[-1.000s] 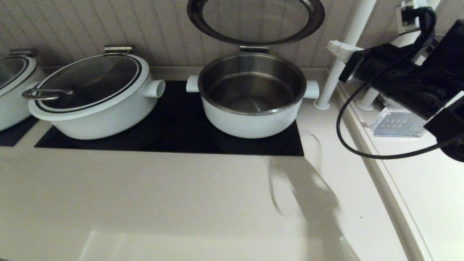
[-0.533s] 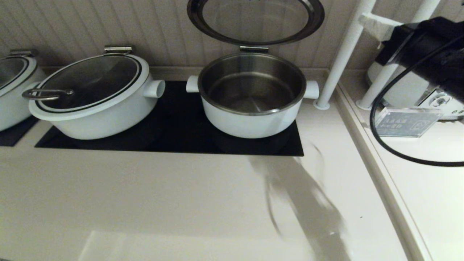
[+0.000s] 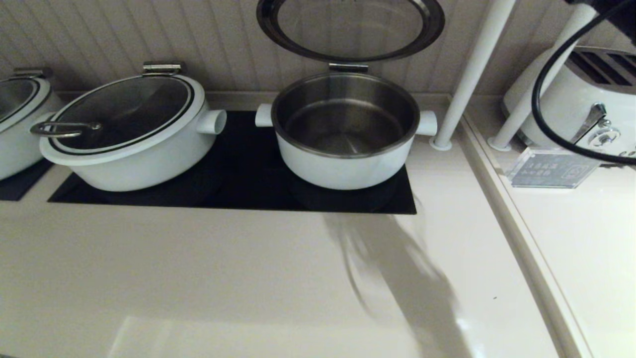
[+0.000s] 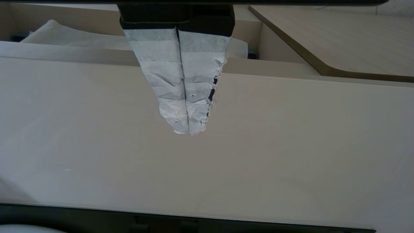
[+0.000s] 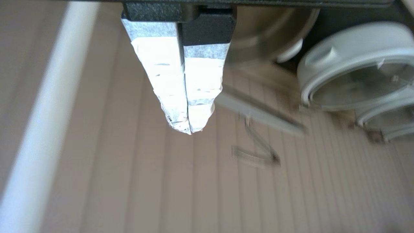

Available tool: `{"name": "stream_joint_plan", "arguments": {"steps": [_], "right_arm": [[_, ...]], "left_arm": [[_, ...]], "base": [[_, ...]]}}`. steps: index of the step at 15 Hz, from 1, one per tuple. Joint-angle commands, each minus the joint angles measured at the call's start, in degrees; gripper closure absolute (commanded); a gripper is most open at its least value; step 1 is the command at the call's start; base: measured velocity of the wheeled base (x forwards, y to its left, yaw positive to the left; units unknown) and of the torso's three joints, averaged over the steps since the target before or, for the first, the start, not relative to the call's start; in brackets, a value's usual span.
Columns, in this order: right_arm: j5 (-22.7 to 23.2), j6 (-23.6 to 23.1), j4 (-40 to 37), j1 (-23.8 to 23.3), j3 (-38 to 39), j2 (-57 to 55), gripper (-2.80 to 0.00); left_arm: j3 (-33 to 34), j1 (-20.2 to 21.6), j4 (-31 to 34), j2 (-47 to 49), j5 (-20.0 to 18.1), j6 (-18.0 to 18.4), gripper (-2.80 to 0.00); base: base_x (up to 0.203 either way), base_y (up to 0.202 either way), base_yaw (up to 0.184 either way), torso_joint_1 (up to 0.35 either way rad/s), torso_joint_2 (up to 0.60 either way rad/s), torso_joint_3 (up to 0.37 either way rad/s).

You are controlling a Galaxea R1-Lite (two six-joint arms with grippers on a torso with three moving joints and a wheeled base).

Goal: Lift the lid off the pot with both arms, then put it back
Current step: Close the pot lid

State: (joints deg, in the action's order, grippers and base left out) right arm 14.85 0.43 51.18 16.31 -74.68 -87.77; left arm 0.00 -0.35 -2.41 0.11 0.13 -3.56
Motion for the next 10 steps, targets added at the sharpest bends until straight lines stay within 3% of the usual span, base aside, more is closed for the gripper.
{"name": "stream_joint_plan", "arguments": {"steps": [1,5,10], "right_arm": [[0.7,0.0,0.0,0.0,-5.2,-3.9,0.00],[4.3,0.0,-0.7,-0.1,-13.6,-10.3,0.00],[5.0,0.0,-0.2,-0.1,-16.1,-14.3,0.00]], "left_arm": [[0.0,0.0,0.0,0.0,0.0,0.0,0.00],[0.0,0.0,0.0,0.0,0.0,0.0,0.00],[0.0,0.0,0.0,0.0,0.0,0.0,0.00]], "base": [[0.000,0.000,0.000,0.000,0.00,0.000],[0.000,0.000,0.000,0.000,0.00,0.000],[0.000,0.000,0.000,0.000,0.00,0.000]]}}
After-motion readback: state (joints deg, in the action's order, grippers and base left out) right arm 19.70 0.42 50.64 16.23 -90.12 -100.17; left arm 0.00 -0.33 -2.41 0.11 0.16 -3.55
